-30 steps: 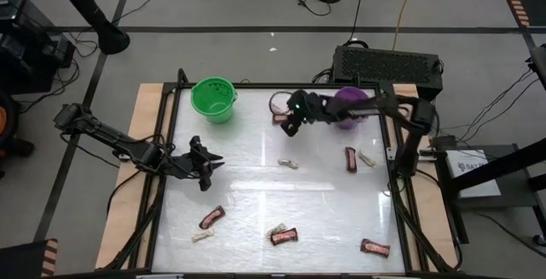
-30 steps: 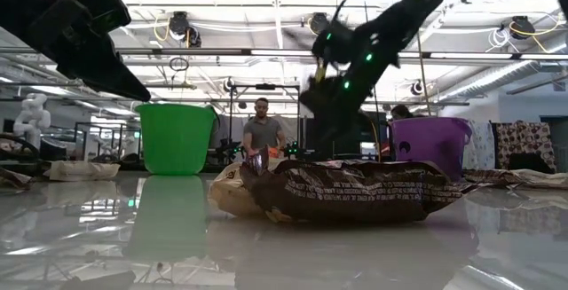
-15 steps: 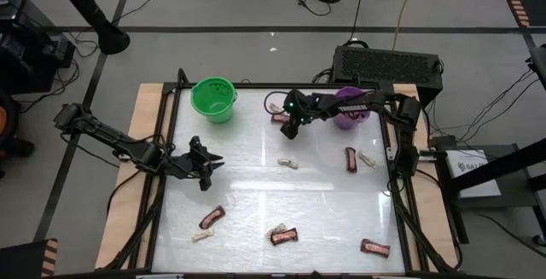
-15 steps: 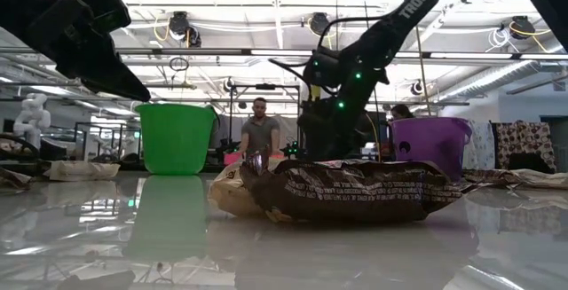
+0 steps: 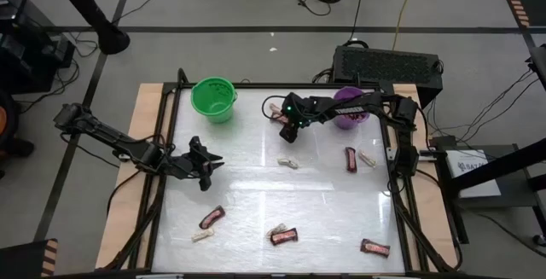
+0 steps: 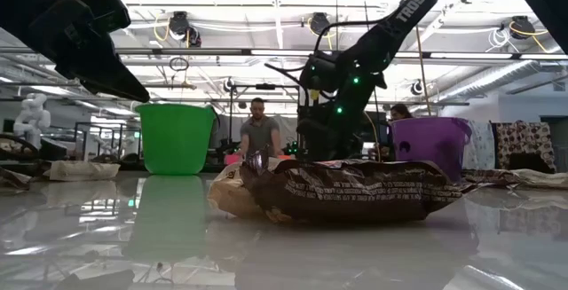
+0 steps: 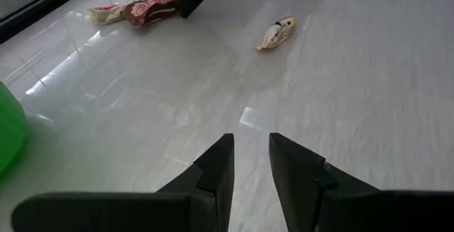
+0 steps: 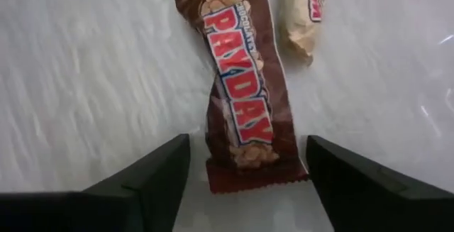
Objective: Sort candy by brand, put in halloween buckets
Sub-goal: Put the brown chocolate bar into the purple bucket
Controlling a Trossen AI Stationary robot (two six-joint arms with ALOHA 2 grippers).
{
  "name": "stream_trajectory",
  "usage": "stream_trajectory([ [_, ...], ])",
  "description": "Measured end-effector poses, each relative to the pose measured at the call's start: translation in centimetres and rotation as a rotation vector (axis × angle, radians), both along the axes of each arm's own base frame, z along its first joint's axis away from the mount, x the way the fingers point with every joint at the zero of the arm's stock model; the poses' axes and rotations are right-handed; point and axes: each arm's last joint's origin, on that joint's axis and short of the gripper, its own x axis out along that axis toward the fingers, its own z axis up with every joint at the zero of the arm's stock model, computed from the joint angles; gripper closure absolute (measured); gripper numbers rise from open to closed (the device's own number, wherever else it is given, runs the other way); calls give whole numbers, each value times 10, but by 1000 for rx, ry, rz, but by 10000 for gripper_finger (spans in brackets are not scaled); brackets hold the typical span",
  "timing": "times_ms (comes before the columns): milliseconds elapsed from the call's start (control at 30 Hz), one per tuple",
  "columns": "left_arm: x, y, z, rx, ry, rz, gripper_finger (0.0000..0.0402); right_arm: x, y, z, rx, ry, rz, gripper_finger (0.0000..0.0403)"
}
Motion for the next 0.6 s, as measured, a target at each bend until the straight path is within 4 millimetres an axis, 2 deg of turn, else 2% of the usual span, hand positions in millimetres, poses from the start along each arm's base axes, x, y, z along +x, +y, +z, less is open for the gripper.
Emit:
stream_trajectory([
  [100,0,0,0,2,2,0,304,-1,-1,0,2,6,-5,163],
  [200,0,0,0,5,3,-3,304,-1,-1,0,3,5,-4,212],
  [433,0,0,-1,5,7,-1,304,-5,3,13,69,109,22,374],
  [500,-1,0,-1,7,14,0,304,-4,4,23,88,151,19,391],
  [600,-1,0,-1,6,16,1,304,-5,9,46,107,212,18,383],
])
